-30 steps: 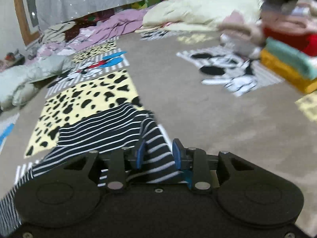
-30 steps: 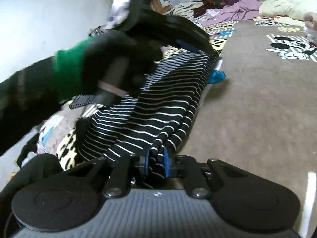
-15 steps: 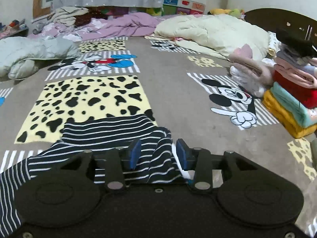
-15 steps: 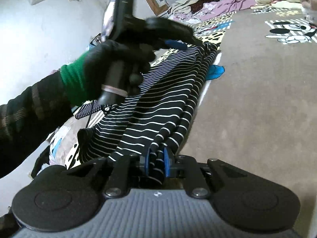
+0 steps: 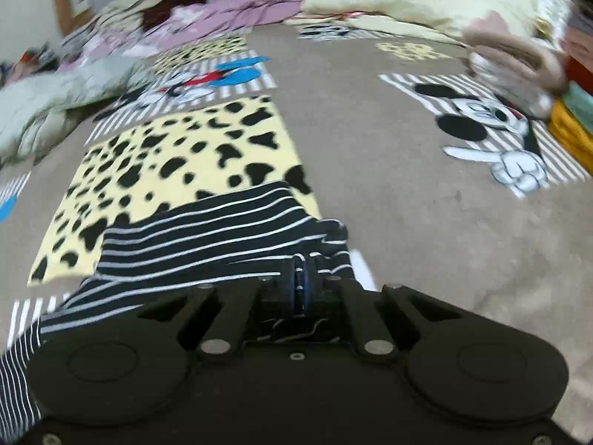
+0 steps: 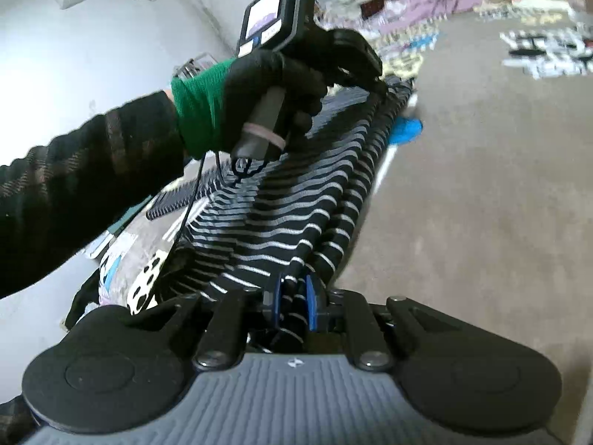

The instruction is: Fold clothes

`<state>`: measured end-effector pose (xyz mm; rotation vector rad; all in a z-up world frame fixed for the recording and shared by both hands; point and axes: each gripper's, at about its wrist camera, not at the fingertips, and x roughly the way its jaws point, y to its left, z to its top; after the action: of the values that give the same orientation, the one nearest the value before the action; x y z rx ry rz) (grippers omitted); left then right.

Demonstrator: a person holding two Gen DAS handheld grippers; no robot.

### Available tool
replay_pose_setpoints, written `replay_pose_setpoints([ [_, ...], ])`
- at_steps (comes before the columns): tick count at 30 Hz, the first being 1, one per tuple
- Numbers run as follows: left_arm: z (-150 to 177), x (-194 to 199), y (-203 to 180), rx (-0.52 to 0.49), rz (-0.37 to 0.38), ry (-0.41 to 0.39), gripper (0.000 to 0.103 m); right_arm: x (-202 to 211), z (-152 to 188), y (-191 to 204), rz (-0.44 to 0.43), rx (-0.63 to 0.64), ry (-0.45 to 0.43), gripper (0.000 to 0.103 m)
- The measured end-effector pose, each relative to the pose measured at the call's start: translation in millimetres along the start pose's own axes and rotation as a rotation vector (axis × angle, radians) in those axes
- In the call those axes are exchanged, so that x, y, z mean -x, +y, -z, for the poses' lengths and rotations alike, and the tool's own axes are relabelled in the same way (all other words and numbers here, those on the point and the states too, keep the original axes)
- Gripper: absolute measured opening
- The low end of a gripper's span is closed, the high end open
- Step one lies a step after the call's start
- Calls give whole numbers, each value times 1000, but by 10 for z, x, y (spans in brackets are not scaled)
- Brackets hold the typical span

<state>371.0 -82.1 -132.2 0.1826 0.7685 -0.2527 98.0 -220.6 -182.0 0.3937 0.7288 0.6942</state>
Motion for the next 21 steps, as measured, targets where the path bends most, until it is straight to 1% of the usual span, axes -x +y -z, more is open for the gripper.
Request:
replay_pose_setpoints([
  [1,-15,64,57,20,36,-11,10,-3,1,-3,-5,-2,3,16],
  [2,-24,156,143,52,71,-36,23,-4,1,-4,-8,-3,5,16],
  [4,-13,332,345,113,100,-73,24,13,2,0,-12,-4,4,16],
  [6,22,414,482,145,121,-80,23,38,2,4,-14,-1,3,16],
  [7,44,442,538,156,132,-80,19,48,-1,6,-16,0,1,15],
  [8,61,445,551,150,136,-74,13,58,-4,12,-17,2,-2,15],
  [10,88,391,473,95,131,-45,7,76,-13,38,-17,16,-9,15],
  [13,102,267,327,48,154,-18,7,97,-15,81,-14,40,-9,14],
  [16,87,199,241,41,181,-23,7,122,-9,101,-17,53,-3,14],
  [17,94,183,211,21,189,-22,6,130,-8,108,-18,57,-1,14],
  [20,116,85,84,-89,165,4,7,158,-8,136,-15,78,3,13],
  [21,107,72,72,-102,160,8,7,158,-6,136,-13,81,6,13],
])
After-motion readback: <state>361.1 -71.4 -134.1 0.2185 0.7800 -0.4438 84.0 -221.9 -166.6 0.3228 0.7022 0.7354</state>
